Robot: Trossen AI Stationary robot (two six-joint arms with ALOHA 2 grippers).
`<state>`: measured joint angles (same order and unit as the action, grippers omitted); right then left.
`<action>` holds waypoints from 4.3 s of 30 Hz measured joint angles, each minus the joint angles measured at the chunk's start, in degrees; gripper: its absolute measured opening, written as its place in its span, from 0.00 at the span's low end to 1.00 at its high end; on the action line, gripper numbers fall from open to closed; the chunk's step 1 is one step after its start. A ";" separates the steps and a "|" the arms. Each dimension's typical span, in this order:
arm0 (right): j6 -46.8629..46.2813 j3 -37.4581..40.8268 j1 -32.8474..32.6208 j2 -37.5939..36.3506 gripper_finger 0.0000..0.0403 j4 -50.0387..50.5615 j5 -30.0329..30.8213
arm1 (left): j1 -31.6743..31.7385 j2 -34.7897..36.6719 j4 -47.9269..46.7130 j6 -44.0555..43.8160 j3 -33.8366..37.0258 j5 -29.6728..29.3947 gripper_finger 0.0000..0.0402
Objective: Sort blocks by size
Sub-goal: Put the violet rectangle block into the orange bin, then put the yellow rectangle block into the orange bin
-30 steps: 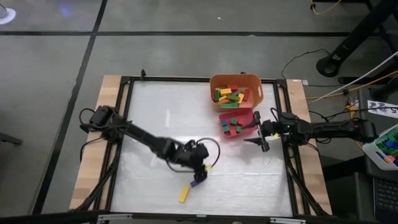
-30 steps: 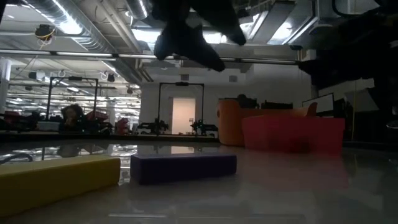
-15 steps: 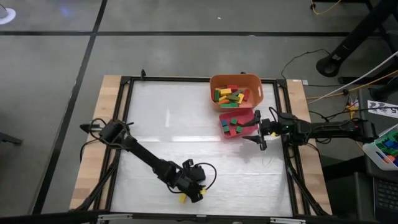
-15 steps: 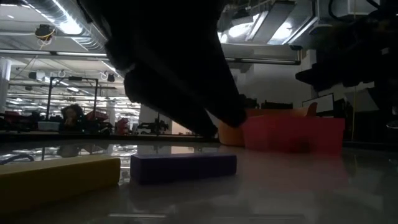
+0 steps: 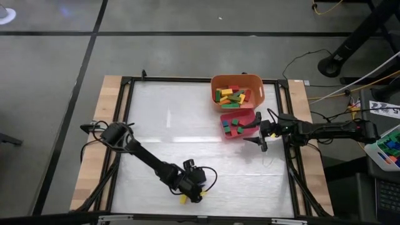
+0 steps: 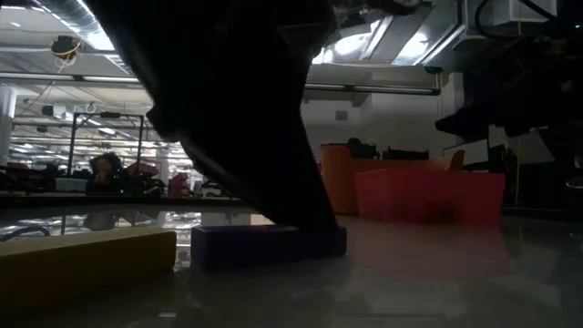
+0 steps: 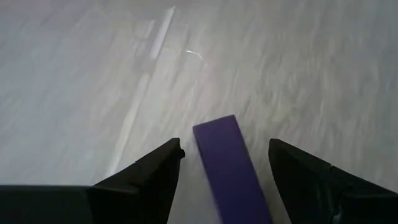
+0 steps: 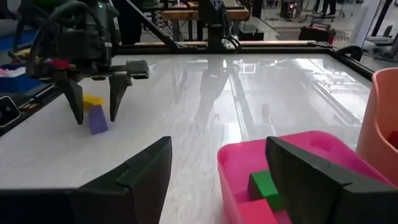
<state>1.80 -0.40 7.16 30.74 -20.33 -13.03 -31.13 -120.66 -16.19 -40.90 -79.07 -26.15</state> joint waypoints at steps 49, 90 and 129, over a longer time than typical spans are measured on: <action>0.42 0.00 0.00 -11.61 0.64 4.86 4.52 | 33.13 3.78 40.60 26.80 -1.81 1.77 0.24; -0.24 0.00 0.00 -11.52 0.64 10.39 4.45 | 48.36 3.78 37.76 29.25 -1.84 9.05 0.36; -0.20 0.02 -0.02 -11.52 0.64 16.27 4.45 | -5.02 6.83 -16.20 -62.20 -1.75 16.54 0.56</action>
<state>1.61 -0.38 7.14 19.22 -4.05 -8.58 -36.14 -113.83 -32.38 -103.09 -80.82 -9.61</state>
